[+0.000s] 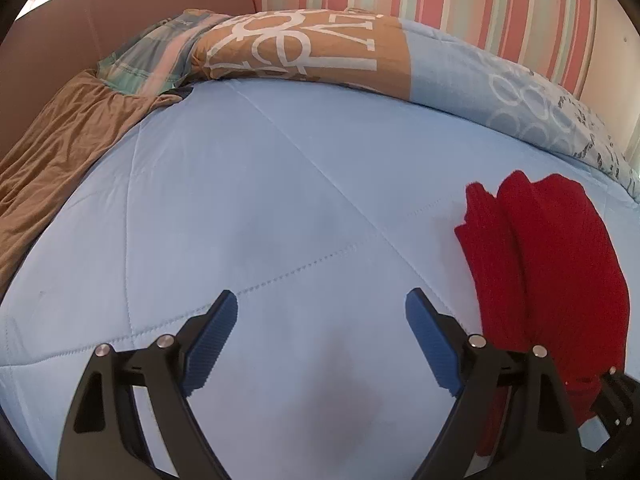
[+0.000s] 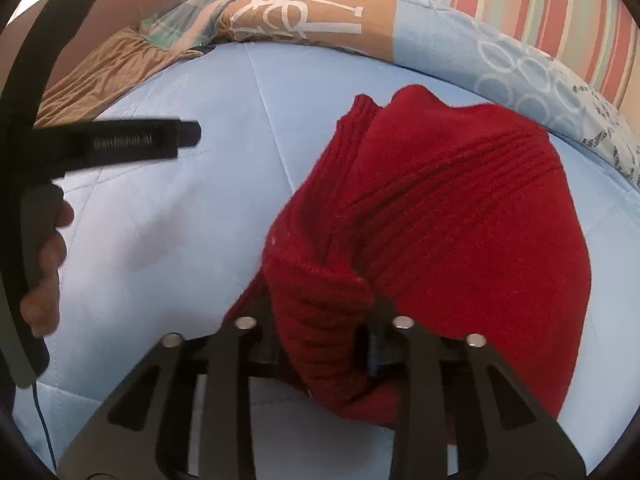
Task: Fold small clothes
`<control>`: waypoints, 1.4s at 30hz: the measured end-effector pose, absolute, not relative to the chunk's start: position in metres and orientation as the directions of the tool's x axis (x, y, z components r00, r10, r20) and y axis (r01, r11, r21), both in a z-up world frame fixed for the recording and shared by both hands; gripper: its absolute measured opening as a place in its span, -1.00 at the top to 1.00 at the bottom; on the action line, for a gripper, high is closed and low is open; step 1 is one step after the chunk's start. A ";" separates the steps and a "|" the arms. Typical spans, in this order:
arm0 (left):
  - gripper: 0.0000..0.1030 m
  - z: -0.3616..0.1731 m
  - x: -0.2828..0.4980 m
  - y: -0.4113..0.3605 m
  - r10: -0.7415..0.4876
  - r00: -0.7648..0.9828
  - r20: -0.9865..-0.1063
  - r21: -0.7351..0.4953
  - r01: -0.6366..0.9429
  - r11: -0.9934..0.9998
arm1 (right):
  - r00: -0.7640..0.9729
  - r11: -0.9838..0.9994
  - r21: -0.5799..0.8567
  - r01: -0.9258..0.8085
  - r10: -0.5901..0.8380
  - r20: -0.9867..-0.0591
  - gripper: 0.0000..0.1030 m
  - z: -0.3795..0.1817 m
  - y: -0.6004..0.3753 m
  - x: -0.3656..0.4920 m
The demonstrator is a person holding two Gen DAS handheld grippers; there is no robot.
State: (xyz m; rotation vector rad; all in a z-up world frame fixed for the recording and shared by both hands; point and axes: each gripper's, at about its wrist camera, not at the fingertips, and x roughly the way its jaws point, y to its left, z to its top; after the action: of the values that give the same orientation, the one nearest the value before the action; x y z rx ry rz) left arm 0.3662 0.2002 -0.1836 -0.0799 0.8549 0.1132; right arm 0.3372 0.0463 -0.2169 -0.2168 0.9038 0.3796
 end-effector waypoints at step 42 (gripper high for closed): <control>0.82 -0.192 0.326 0.059 -0.095 0.600 -0.795 0.016 0.177 0.984 | 0.637 0.994 -0.021 -0.106 0.052 -0.769 -0.43 -0.180 -0.142 0.303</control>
State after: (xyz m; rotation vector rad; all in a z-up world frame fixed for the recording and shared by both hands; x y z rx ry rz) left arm 0.3255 0.0594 -0.1920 0.0961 0.9144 -0.1581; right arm 0.3030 -0.1423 -0.1801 -0.0662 0.8761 0.0904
